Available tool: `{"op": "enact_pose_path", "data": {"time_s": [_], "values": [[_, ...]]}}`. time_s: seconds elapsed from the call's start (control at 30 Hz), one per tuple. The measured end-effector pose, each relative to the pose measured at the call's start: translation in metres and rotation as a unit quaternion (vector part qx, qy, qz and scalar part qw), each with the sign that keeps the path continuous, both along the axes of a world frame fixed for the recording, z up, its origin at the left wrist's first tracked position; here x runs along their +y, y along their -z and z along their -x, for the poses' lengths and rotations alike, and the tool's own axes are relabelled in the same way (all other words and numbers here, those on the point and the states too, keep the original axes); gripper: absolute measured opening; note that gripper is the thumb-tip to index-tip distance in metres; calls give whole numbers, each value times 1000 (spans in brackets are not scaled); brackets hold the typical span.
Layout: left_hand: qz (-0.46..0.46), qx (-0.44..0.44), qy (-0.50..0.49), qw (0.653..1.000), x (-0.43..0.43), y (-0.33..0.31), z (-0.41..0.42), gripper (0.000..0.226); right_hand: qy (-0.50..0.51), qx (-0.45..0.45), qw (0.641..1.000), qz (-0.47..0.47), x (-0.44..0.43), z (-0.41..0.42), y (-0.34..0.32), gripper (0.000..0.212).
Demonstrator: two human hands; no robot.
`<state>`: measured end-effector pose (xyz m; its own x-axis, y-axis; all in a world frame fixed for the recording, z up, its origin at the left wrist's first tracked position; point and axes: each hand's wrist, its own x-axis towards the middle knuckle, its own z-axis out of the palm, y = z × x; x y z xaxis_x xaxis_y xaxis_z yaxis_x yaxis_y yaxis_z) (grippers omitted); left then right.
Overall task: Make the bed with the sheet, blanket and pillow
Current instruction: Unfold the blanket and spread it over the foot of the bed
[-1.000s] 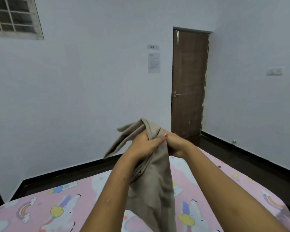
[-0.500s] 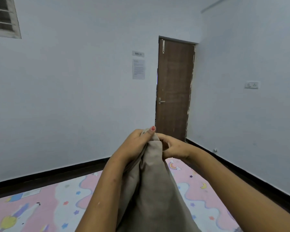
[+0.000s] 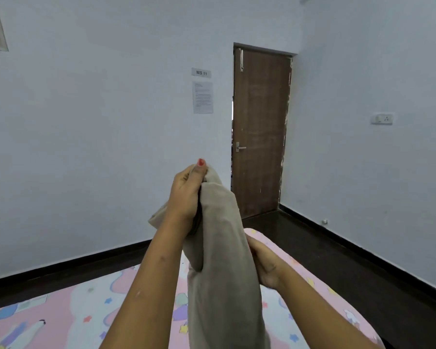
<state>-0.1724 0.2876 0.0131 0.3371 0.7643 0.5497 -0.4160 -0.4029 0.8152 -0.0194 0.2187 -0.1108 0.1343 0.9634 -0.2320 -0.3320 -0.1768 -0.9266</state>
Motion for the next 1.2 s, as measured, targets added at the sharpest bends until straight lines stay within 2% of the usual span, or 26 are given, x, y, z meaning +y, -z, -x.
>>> {"op": "enact_pose_path", "data": {"time_s": [0.1, 0.2, 0.3, 0.37, 0.4, 0.43, 0.57, 0.67, 0.7, 0.8, 0.83, 0.9, 1.0, 1.1, 1.2], "values": [[5, -19, -12, 1000, 42, -5, -3, 41, 25, 11, 998, -62, 40, -11, -25, 30], [-10, 24, -66, 997, 88, -1, -5, 43, 17, -27, 993, -114, 83, -22, -56, 23], [-20, 146, -166, 975, 136, 18, -11, 39, 57, -46, 985, -155, 117, -24, -79, 28], [-37, 296, -250, 921, 169, 37, -14, 28, 83, -53, 979, -179, 135, -27, -86, 29], [-34, 347, -252, 903, 176, 43, -15, 26, 91, -69, 976, -184, 140, -26, -88, 30], [-31, 364, -225, 903, 180, 48, -16, 32, 94, -91, 973, -192, 147, -26, -89, 32], [-15, 227, -7, 974, 167, 50, -26, 56, 89, -142, 959, -228, 162, -18, -114, 27], [-36, 115, -4, 993, 175, 40, -32, 104, 72, -227, 939, -248, 172, -17, -134, 11], [-36, 96, -3, 995, 180, 35, -32, 107, 59, -264, 930, -251, 177, -19, -132, 11], [-37, 122, 50, 991, 175, 27, -35, 64, 57, -260, 929, -257, 185, -28, -116, 11], [-31, 142, 54, 988, 176, 28, -39, 60, 44, -242, 933, -263, 188, -31, -110, 12], [-9, 143, 39, 989, 180, 33, -46, 58, -3, -227, 934, -276, 193, -35, -102, 21], [70, 141, 10, 987, 191, 42, -58, 66, -31, -214, 934, -285, 202, -43, -93, 35], [93, 180, 38, 978, 198, 52, -71, 63, -34, -176, 942, -285, 209, -60, -86, 32], [108, 188, 29, 976, 197, 51, -93, 51, -15, -189, 940, -282, 215, -82, -81, 27]]}}
